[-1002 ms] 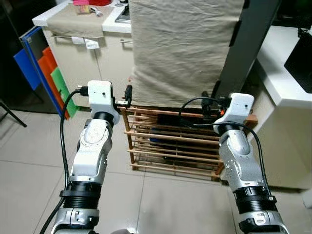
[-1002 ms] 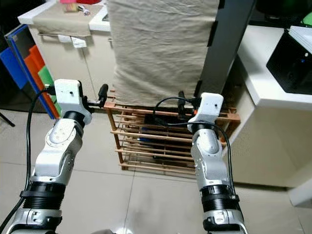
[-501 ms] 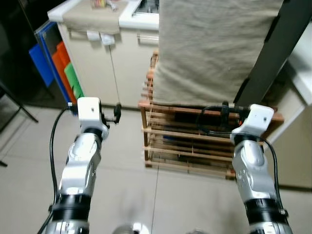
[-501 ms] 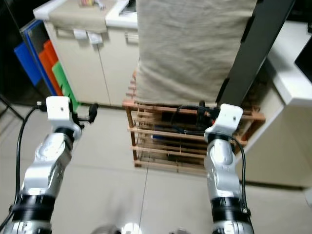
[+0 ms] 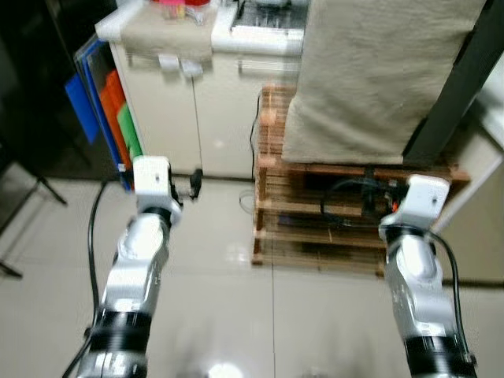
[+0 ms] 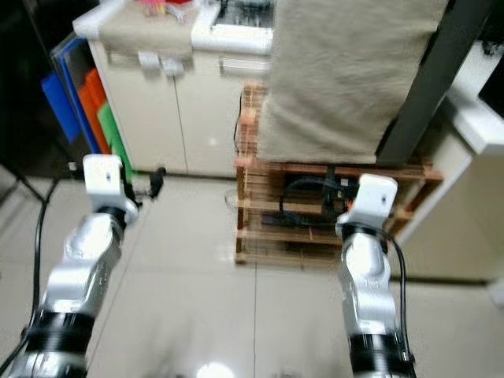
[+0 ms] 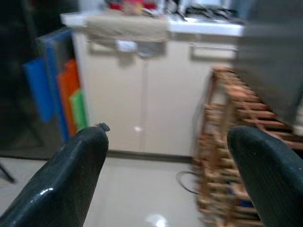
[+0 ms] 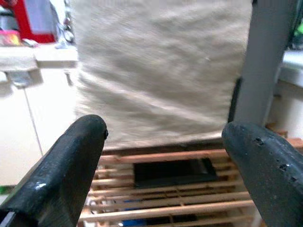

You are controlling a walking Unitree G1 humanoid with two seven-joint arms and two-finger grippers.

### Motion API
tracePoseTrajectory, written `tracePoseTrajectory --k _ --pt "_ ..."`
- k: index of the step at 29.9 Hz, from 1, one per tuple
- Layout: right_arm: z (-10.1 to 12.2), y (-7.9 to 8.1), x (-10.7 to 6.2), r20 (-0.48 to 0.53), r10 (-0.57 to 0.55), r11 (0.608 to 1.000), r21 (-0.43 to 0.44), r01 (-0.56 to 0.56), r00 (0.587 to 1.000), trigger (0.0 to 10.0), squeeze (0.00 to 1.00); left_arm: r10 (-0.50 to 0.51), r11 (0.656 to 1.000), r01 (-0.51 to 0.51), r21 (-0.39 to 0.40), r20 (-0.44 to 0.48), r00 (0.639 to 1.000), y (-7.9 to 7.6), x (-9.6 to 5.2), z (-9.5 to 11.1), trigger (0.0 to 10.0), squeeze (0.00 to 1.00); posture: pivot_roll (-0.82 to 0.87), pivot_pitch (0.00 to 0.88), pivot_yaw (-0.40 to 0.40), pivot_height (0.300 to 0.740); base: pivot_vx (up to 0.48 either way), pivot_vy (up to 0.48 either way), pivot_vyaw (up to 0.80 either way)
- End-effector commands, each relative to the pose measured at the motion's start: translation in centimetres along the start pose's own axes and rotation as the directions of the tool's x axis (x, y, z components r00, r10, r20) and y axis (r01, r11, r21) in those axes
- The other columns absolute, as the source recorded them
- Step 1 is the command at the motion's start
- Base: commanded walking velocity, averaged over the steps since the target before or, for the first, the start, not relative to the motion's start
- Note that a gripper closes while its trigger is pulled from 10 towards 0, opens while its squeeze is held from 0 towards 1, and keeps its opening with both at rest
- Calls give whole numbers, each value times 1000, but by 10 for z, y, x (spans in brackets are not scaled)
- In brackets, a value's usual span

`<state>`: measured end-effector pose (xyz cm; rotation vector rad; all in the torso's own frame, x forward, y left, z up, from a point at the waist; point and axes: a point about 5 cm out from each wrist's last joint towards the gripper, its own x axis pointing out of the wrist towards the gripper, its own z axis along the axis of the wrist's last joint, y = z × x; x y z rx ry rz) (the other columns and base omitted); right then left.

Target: Restocking fridge

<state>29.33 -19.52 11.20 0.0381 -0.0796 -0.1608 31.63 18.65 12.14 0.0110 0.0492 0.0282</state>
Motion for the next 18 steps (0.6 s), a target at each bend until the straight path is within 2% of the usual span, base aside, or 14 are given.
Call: tracePoseTrajectory --k 1,3,8,11,12,16,18 --pt "8 -12 1 34 -38 999 -13 38 999 10000 118 -13 1000 13 0 24 1000 -7 4 5 10000 0 -55 0 7 740 469 0 0" --pt "10 -18 1 40 -59 998 -18 59 997 10000 114 -6 1000 6 -1 29 1000 -6 5 6 10000 0 -66 0 16 740 471 0 0" --pt "11 -20 2 39 -64 998 -25 65 997 10000 118 -9 1000 9 -4 18 1000 -6 5 3 10000 0 -64 0 15 740 469 0 0" --pt "10 -19 3 33 -64 998 -26 65 997 10000 122 -20 1000 20 -13 21 1000 -8 4 3 10000 0 -56 0 13 740 469 0 0" --pt "8 -17 4 28 -59 998 -28 60 998 10000 118 -12 999 12 -47 11 1000 -8 4 3 10000 0 -50 0 12 740 469 0 0" --pt "8 -14 6 26 -55 998 -25 56 998 10000 122 -7 999 7 -33 22 1000 -6 6 5 10000 0 -49 0 13 740 469 0 0" --pt "7 -12 8 11 -54 998 13 54 998 10000 122 -6 999 7 -33 25 1000 -6 7 7 10000 0 -54 0 13 740 469 0 0"
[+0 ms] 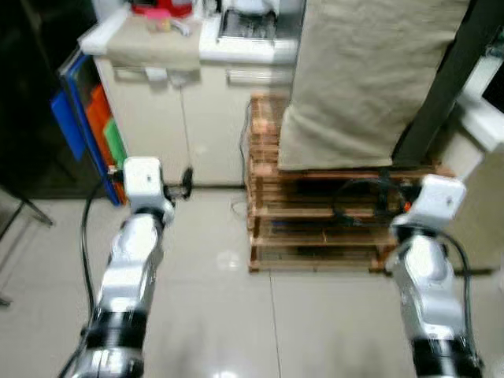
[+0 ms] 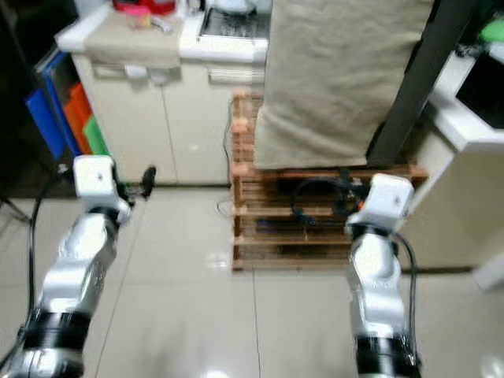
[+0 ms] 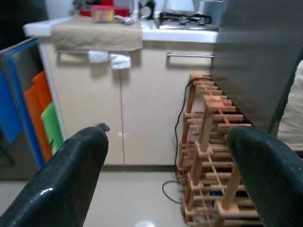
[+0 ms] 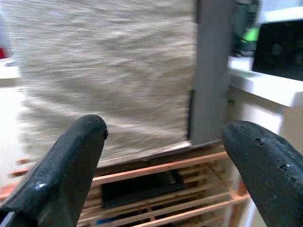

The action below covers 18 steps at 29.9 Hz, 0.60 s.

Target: Restocking fridge

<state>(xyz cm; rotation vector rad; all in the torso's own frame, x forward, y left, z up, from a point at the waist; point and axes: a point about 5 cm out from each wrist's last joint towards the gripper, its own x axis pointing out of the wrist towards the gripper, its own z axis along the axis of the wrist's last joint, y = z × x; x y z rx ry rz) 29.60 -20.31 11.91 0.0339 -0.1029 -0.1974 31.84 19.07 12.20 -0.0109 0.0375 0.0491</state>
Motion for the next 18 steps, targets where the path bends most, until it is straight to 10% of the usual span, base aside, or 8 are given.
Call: tracePoseTrajectory --k 1,18 --pt "0 -4 4 -24 -18 999 31 18 1000 10000 122 -27 1000 27 -12 13 1000 -10 5 6 10000 0 -54 0 13 740 465 0 0" --pt "-5 7 5 -82 29 998 56 -24 996 10000 137 -220 975 221 -8 64 973 -38 1 12 10000 0 -57 0 5 740 446 45 0"
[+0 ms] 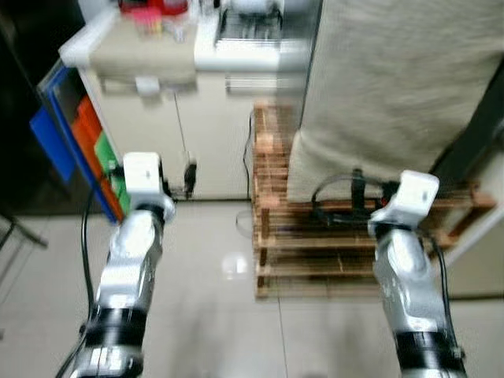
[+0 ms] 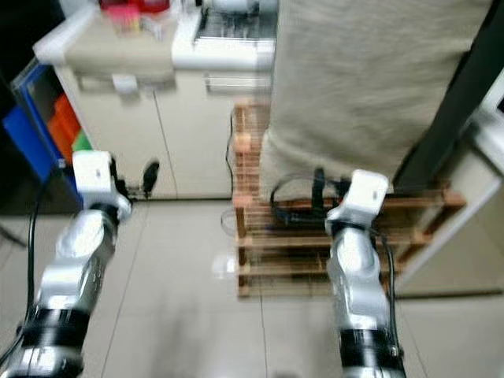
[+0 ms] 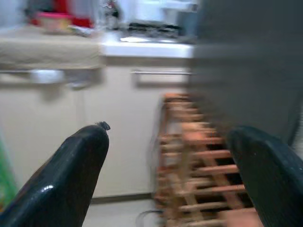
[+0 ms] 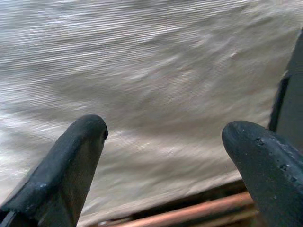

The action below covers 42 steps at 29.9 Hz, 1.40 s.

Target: Restocking fridge

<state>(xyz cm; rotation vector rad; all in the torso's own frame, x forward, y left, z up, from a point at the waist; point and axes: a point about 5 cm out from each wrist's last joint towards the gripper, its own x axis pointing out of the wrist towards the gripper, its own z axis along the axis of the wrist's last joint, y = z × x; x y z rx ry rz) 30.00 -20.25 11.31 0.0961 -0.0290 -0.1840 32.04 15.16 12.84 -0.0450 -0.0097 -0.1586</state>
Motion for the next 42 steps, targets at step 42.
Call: tracePoseTrajectory --k 42 --pt "9 -6 -2 71 -5 997 -83 10 997 10000 247 -106 994 108 -32 56 993 -16 5 9 10000 0 -97 0 4 740 0 262 -800"
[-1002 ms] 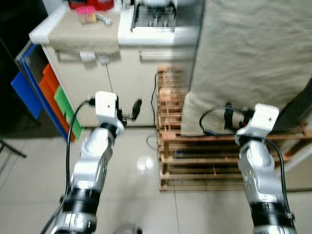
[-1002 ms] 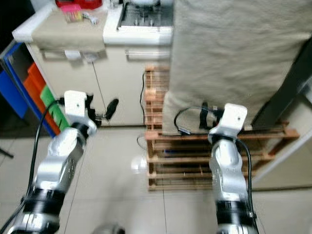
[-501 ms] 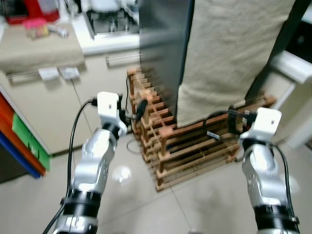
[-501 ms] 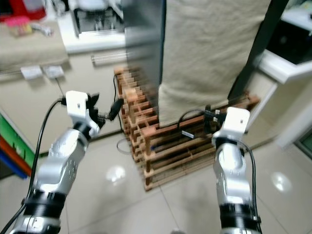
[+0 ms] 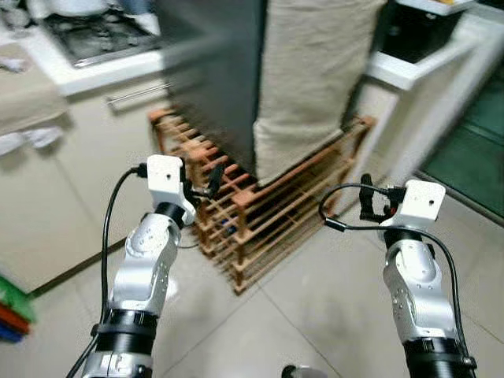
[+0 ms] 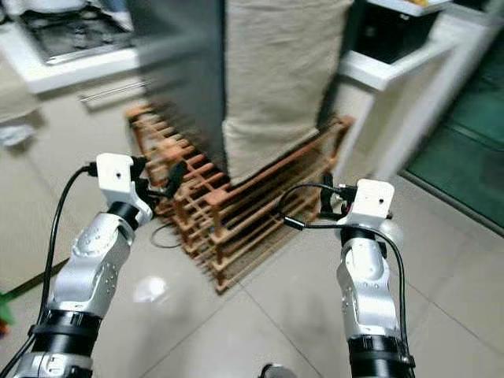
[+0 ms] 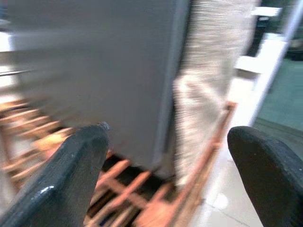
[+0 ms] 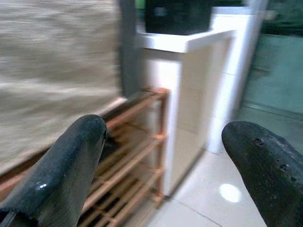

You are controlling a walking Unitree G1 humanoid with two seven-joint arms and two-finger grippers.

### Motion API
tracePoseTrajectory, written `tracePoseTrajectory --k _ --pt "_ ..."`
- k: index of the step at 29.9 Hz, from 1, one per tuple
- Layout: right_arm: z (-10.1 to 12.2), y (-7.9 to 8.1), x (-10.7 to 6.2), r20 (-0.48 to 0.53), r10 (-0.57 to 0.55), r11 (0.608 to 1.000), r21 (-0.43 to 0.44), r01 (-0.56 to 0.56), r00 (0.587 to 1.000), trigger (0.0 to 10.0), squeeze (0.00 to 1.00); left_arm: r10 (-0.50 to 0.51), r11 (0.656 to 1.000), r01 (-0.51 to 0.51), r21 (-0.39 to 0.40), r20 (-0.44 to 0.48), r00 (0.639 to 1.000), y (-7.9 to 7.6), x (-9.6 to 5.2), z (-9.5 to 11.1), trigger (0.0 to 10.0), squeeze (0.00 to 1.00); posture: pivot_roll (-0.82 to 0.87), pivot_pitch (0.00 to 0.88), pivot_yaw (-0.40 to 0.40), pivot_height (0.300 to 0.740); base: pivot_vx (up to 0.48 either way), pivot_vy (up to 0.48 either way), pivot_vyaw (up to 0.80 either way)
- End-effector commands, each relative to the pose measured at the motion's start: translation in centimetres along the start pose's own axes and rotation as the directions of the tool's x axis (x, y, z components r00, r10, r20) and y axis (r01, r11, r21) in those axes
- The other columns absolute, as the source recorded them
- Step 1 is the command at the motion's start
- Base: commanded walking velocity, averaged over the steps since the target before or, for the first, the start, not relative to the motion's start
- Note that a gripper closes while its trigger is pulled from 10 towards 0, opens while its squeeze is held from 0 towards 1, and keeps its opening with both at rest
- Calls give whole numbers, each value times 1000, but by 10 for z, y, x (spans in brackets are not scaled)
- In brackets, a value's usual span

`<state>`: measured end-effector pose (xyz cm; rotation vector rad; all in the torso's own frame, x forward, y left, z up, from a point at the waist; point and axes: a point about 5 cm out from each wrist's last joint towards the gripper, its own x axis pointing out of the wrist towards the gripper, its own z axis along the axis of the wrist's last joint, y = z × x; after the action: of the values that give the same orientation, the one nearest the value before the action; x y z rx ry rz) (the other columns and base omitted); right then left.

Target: Restocking fridge

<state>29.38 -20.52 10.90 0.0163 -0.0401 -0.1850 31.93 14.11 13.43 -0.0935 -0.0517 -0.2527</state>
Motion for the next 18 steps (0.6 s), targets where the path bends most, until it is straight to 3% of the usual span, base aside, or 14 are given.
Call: tracePoseTrajectory --k 1,7,11,14,18 --pt "15 -3 4 60 -9 1000 -9 9 998 10000 255 -15 1000 15 9 12 1000 -6 5 4 10000 0 -98 0 2 740 0 0 -788" --pt "21 2 4 97 26 999 -35 -23 995 10000 259 2 1000 -1 -10 95 995 -5 6 18 10000 0 -82 0 -10 740 307 188 -744" --pt "23 12 6 113 72 996 -52 -66 991 10000 251 50 998 -41 -47 189 981 -4 6 38 10000 0 -75 0 -9 740 375 295 0" --pt "24 14 6 116 84 995 -57 -78 990 10000 247 42 996 -27 -81 194 980 -6 6 40 10000 0 -74 0 -7 740 187 418 0" --pt "22 14 6 110 87 995 -62 -81 990 10000 247 54 982 -21 -188 173 983 -10 3 33 10000 0 -76 0 -4 740 0 480 0"
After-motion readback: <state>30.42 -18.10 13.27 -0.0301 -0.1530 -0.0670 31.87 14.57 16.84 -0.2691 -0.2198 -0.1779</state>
